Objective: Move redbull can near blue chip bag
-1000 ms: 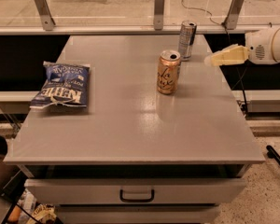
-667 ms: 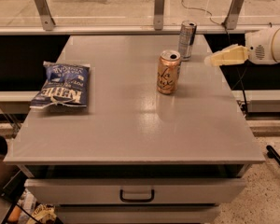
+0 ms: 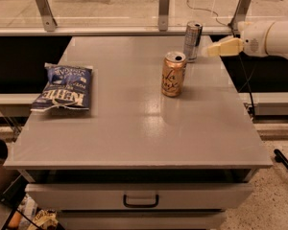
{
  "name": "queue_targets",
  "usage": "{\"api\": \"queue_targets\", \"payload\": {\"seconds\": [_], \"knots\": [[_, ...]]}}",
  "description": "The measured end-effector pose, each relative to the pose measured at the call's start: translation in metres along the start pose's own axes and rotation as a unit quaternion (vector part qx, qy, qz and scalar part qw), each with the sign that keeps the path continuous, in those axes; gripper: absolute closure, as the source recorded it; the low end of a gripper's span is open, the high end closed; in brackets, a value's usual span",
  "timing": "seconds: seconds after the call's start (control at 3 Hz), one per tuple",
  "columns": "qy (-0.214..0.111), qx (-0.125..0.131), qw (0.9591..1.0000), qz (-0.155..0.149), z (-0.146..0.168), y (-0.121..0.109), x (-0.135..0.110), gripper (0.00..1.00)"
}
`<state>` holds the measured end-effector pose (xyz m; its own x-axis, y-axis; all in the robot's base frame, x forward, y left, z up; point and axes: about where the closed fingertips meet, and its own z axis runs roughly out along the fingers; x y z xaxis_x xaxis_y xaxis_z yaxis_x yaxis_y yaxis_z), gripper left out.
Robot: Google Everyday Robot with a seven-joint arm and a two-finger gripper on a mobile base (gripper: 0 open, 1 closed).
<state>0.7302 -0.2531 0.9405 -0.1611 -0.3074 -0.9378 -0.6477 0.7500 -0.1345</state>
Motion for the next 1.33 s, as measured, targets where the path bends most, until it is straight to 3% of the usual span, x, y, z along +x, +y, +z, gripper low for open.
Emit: {"api": "queue_targets", "payload": {"seconds": [0.67, 1.33], "knots": [[-0.088, -0.031, 0.9954, -0.022, 0.044, -0.008, -0.021, 0.00], [-0.122, -0.058, 0.9909, 0.000, 0.071, -0.007, -0.024, 0.00]]}}
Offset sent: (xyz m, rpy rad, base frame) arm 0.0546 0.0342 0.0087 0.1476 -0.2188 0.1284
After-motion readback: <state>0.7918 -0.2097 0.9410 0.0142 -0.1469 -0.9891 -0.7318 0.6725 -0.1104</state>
